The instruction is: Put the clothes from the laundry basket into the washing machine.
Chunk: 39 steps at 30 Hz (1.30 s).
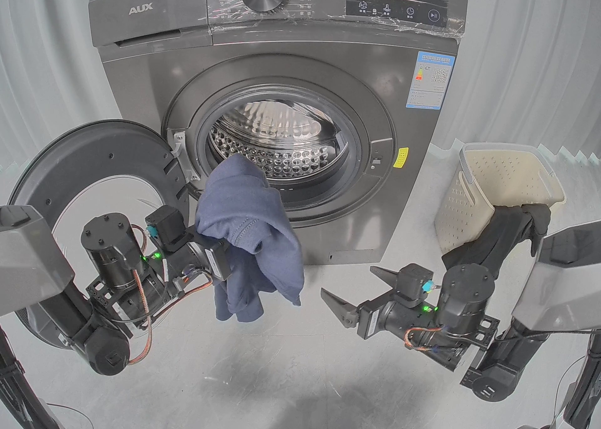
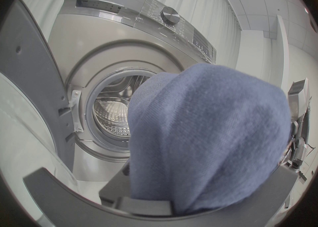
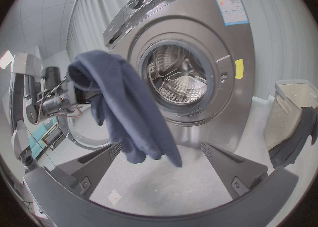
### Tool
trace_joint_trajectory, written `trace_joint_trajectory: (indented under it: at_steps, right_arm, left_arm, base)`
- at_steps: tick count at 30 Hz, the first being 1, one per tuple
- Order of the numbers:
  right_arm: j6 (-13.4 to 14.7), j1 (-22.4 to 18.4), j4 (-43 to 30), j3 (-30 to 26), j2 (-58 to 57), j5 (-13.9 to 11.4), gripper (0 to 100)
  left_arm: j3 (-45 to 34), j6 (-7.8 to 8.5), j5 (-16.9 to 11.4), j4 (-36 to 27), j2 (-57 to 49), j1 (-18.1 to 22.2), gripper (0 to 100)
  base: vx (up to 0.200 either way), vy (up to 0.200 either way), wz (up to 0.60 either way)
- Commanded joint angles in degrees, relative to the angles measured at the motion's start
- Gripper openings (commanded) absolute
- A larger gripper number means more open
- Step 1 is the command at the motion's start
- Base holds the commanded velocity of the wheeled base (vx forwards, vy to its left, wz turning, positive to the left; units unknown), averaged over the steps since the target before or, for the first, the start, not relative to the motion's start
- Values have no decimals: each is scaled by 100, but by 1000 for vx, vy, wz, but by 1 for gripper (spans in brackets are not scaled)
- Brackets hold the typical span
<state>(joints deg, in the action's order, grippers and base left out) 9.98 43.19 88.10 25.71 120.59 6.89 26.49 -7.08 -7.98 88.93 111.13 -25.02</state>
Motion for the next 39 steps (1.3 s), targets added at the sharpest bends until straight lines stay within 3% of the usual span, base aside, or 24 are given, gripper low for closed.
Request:
trace_joint_trajectory:
  at_steps: [1,5,8,10,11,16,39]
  right_arm:
    - [56,-390,14,-295,-466,-12,100]
    - [74,-584,14,-339,-466,-12,100]
    - [91,-584,14,-383,-457,-12,100]
    - [91,-584,14,-383,-457,-12,100]
    - [109,-522,14,-418,-484,-3,100]
    - [109,-522,14,-400,-484,-3,100]
    - [109,-426,14,-418,-475,-3,100]
  left_arm:
    - [-294,67,78,10,-557,-30,0]
    - [-434,102,131,10,-628,-30,0]
    - [-469,260,298,10,-619,-118,0]
    - [-469,260,298,10,-619,-118,0]
    - [-417,234,464,10,-592,-249,0]
    - [-504,295,456,10,-425,-337,0]
    - [-434,295,491,10,-127,-452,0]
  base:
    - [0,0,0]
    - [0,0,0]
    - [0,0,0]
    - [0,0,0]
    - [0,0,0]
    - [0,0,0]
    - [200,0,0]
